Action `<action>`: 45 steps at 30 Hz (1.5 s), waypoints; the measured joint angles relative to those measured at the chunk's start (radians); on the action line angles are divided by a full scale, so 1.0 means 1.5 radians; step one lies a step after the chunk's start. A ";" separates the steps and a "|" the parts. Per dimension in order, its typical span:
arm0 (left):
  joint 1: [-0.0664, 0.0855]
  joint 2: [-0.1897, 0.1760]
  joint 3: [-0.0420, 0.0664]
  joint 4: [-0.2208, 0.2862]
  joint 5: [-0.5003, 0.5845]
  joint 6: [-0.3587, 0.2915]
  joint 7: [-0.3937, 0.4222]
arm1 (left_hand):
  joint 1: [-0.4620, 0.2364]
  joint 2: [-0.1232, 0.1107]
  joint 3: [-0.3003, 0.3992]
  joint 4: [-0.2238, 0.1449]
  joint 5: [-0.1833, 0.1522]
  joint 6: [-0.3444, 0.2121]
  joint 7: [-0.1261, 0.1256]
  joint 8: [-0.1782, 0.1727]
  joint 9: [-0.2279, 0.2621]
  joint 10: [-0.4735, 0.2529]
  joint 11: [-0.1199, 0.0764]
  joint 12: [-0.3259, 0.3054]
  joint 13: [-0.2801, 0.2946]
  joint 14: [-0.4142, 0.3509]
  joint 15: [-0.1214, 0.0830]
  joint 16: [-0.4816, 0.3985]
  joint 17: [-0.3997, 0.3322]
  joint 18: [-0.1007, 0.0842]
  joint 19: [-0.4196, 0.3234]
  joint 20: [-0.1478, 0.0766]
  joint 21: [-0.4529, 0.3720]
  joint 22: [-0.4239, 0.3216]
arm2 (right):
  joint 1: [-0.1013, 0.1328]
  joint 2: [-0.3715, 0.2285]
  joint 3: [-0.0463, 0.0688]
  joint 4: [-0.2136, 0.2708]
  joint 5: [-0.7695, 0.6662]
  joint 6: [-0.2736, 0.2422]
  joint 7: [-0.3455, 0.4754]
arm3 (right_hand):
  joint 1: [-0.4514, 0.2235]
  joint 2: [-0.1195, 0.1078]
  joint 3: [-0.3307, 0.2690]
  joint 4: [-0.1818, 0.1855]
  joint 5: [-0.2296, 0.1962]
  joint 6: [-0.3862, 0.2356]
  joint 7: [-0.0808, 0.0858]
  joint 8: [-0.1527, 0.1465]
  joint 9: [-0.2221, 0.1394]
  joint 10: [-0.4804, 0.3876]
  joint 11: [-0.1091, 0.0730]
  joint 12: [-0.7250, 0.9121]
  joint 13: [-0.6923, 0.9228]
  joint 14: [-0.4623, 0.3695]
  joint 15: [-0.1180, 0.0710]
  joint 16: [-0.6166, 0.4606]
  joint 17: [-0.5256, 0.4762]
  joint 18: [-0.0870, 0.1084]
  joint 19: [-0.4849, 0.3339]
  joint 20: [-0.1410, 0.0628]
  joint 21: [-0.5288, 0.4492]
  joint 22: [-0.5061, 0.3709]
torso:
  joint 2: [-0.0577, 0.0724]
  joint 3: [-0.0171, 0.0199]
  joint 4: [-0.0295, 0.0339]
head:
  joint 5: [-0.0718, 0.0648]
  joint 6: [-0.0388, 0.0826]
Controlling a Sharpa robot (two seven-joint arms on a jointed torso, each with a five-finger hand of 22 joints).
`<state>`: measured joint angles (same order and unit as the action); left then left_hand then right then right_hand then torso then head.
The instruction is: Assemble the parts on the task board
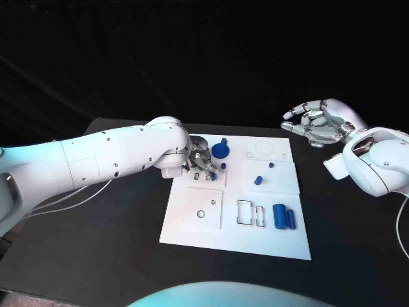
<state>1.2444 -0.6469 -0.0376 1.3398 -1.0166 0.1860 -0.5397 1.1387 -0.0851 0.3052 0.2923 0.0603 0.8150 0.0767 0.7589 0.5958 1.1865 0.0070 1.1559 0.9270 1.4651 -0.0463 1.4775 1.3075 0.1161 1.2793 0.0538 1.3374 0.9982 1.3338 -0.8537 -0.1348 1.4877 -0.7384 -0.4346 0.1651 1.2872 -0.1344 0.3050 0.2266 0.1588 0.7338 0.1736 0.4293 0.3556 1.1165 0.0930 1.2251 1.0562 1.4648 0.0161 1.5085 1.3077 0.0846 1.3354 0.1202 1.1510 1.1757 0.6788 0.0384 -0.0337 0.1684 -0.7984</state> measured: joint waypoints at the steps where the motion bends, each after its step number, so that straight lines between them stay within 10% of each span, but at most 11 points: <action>1: 0.000 0.000 0.000 0.000 0.000 0.002 0.000 | 0.000 0.000 0.000 0.000 0.000 0.000 0.000 0.000 0.000 0.000 0.000 0.000 0.000 0.000 0.000 0.000 0.000 0.000 0.000 0.000 0.000 0.000 | 0.000 0.000 0.000 0.000 0.000 0.000 0.000 | 0.000 0.000 0.000 0.000 0.000 0.000 0.000 0.000 0.000 0.000 0.000 0.000 0.000 0.000 0.000 0.000 0.000 0.000 0.000 0.000 0.000 0.000 | 0.000 0.0000 0.0000 | 0.000 0.000; 15: 0.000 0.001 0.000 0.000 0.001 0.013 0.001 | 0.020 0.001 0.031 0.001 0.000 0.000 0.000 0.000 0.003 0.000 0.000 0.000 0.001 0.000 0.000 0.000 0.000 0.000 0.000 0.000 0.005 0.005 | -0.004 0.003 0.000 -0.003 0.000 0.002 -0.001 | 0.000 0.000 -0.002 0.002 0.002 0.000 0.000 0.000 0.000 0.000 0.000 0.000 0.000 0.000 0.000 0.000 0.000 0.000 0.000 0.000 0.000 0.000 | 0.000 0.0001 0.0001 | 0.000 -0.002; 19: 0.000 0.001 0.000 0.000 0.004 0.013 0.001 | 0.068 0.001 0.116 -0.007 0.000 -0.009 -0.002 -0.001 0.007 -0.004 -0.004 -0.005 0.001 0.001 -0.004 0.000 0.000 0.000 0.000 0.000 0.007 0.008 | -0.004 0.003 0.000 -0.004 0.000 0.003 -0.001 | 0.000 0.000 -0.002 0.002 0.002 0.000 0.000 0.000 0.000 0.000 0.000 0.000 0.000 0.000 0.000 0.000 0.000 0.000 0.000 0.000 0.000 0.000 | 0.000 0.0001 0.0001 | 0.000 -0.003; 25: 0.000 0.000 0.000 -0.001 0.022 0.011 0.003 | 0.106 -0.050 0.275 0.021 -0.005 -0.028 0.006 0.021 0.007 -0.013 0.004 -0.028 -0.021 0.000 -0.005 0.000 0.000 0.000 -0.015 0.003 0.007 0.001 | -0.005 0.003 0.000 -0.005 0.000 0.003 -0.002 | -0.003 0.003 0.000 0.004 0.002 0.000 0.000 0.000 0.000 0.000 0.000 0.000 0.000 0.000 0.000 0.000 0.000 0.000 0.000 0.000 0.000 -0.001 | 0.001 0.0002 0.0003 | -0.002 -0.004; 45: -0.001 -0.043 0.003 0.033 0.084 -0.010 0.016 | 0.088 -0.068 0.294 0.020 -0.003 -0.030 0.008 0.034 0.008 -0.009 0.005 -0.024 -0.014 0.000 -0.005 0.004 0.000 0.000 -0.012 0.005 0.016 0.019 | -0.008 -0.002 0.000 -0.003 0.000 0.004 -0.006 | -0.005 0.005 -0.004 0.011 0.005 -0.002 0.002 0.003 -0.001 0.000 0.000 0.000 -0.001 0.000 0.000 0.000 0.000 0.010 -0.002 -0.002 -0.003 -0.003 | 0.001 0.0013 0.0001 | -0.004 -0.005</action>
<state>1.2436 -0.7119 -0.0332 1.3892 -0.8906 0.1706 -0.5152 1.2709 -0.1870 0.7468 0.3223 0.0555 0.7707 0.0893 0.8105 0.6073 1.1734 0.0141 1.1201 0.9060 1.4652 -0.0537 1.4832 1.3074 0.1161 1.2615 0.0616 1.3612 1.0266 1.3225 -0.8561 -0.1348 1.4826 -0.7380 -0.4283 0.1566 1.2790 -0.1262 0.2995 0.2433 0.1664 0.7305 0.1769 0.4332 0.3544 1.1165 0.0930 1.2251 1.0540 1.4648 0.0161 1.5085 1.3074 0.0999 1.3317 0.1165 1.1464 1.1709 0.6798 0.0405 -0.0336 0.1619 -0.8064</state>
